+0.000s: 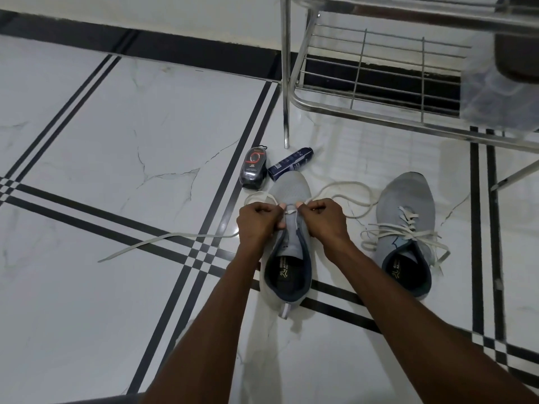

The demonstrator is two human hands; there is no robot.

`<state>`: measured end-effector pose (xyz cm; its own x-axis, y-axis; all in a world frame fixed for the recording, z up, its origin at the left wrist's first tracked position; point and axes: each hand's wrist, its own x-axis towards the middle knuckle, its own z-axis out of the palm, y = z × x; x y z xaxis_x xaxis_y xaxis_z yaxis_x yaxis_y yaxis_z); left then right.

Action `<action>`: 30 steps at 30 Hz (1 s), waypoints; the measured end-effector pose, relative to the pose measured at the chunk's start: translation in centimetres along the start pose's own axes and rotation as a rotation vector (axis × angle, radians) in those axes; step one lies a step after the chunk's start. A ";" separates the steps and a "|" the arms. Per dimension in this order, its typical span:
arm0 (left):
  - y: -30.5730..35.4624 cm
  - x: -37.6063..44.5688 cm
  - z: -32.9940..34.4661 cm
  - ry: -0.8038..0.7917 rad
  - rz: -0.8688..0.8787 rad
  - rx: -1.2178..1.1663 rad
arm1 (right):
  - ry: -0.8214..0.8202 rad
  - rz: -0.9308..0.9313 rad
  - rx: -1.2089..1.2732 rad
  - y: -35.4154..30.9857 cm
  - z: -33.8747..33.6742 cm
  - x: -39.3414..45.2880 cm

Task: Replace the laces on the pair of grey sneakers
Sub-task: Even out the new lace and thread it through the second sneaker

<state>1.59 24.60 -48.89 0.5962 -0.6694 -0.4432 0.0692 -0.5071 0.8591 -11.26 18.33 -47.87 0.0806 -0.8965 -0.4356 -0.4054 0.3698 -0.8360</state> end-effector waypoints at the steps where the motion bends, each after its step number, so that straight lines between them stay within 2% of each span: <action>1: -0.3 -0.1 0.2 -0.005 0.010 0.004 | -0.001 0.019 0.010 0.3 -0.1 0.1; 6: -0.7 -0.7 0.6 0.045 0.138 0.031 | -0.025 -0.045 -0.117 0.4 -0.1 0.9; 11: -1.0 -1.2 1.2 0.155 0.217 0.147 | 0.087 -0.344 -0.243 1.3 0.9 0.1; 13: -1.0 -1.0 1.3 0.166 0.233 0.148 | 0.101 -0.399 -0.249 1.6 0.8 -0.1; 17: -0.9 -0.8 1.3 0.157 0.207 0.103 | 0.086 -0.374 -0.166 1.3 0.4 0.2; 23: -1.6 -0.5 1.3 0.152 0.211 0.077 | 0.042 -0.164 0.068 1.5 0.3 0.4; 30: -1.4 -0.9 1.2 0.102 0.151 0.084 | 0.005 -0.090 0.120 1.4 0.0 0.3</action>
<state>-0.02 25.22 -50.05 0.6730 -0.6852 -0.2786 -0.0916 -0.4509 0.8878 -11.77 18.52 -49.16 0.1066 -0.9286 -0.3556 -0.2848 0.3141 -0.9057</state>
